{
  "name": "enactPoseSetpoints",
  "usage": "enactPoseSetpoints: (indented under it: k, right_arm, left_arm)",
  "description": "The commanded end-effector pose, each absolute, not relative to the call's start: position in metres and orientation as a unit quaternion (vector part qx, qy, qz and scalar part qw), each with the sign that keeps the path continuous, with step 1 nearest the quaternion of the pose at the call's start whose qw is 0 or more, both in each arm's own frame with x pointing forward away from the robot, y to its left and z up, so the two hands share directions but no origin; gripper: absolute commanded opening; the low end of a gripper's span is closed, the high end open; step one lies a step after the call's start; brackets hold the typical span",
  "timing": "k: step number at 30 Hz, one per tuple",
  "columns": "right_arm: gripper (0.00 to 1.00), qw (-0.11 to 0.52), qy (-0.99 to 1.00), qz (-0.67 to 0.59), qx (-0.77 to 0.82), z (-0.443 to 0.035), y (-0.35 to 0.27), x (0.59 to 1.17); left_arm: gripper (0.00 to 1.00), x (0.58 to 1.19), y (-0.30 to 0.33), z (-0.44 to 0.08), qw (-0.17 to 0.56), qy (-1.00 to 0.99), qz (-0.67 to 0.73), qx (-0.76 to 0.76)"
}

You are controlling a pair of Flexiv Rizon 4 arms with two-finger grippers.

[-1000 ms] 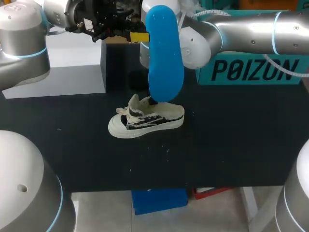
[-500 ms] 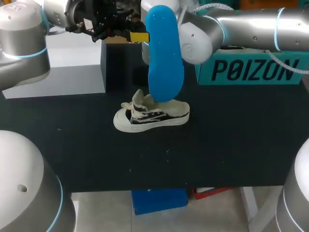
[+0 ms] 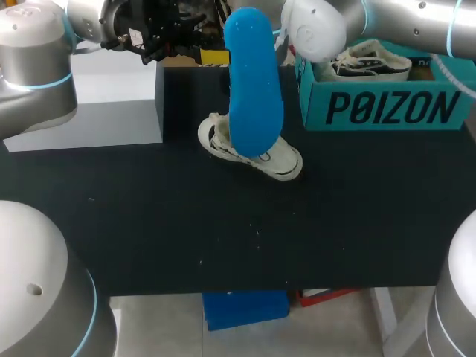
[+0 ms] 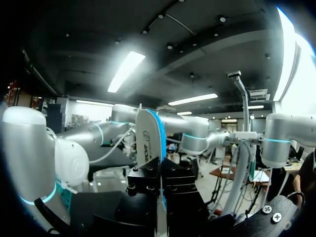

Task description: Take the shoe out of the shoebox, open the shoe tongue, remove and reinsert the insole, then place the shoe into the shoebox

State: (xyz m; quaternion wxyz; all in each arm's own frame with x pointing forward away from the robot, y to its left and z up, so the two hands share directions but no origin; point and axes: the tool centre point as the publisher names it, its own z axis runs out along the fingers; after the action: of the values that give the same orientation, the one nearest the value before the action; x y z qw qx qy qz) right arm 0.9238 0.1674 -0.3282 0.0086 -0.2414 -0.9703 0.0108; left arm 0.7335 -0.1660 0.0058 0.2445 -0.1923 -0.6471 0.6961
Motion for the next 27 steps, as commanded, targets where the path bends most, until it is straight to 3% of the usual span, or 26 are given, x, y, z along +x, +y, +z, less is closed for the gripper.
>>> enactPoseSetpoints:
  k: [1, 9, 27]
  right_arm:
    - [0.0, -0.016, -0.908, 0.004, -0.418, -0.322, 0.163, 0.919]
    - [0.0, -0.021, -0.819, -0.005, -0.573, -0.321, 0.159, 0.91]
    - [0.0, -0.019, -0.749, -0.033, -0.662, -0.336, 0.172, 0.886]
  left_arm:
    - [0.0, 0.732, -0.167, 0.006, 0.243, -0.648, 0.696, -0.191]
    - [0.0, 0.732, -0.167, 0.006, 0.243, -0.648, 0.696, -0.191]
    - [0.0, 0.732, -0.167, 0.006, 0.243, -0.648, 0.696, -0.191]
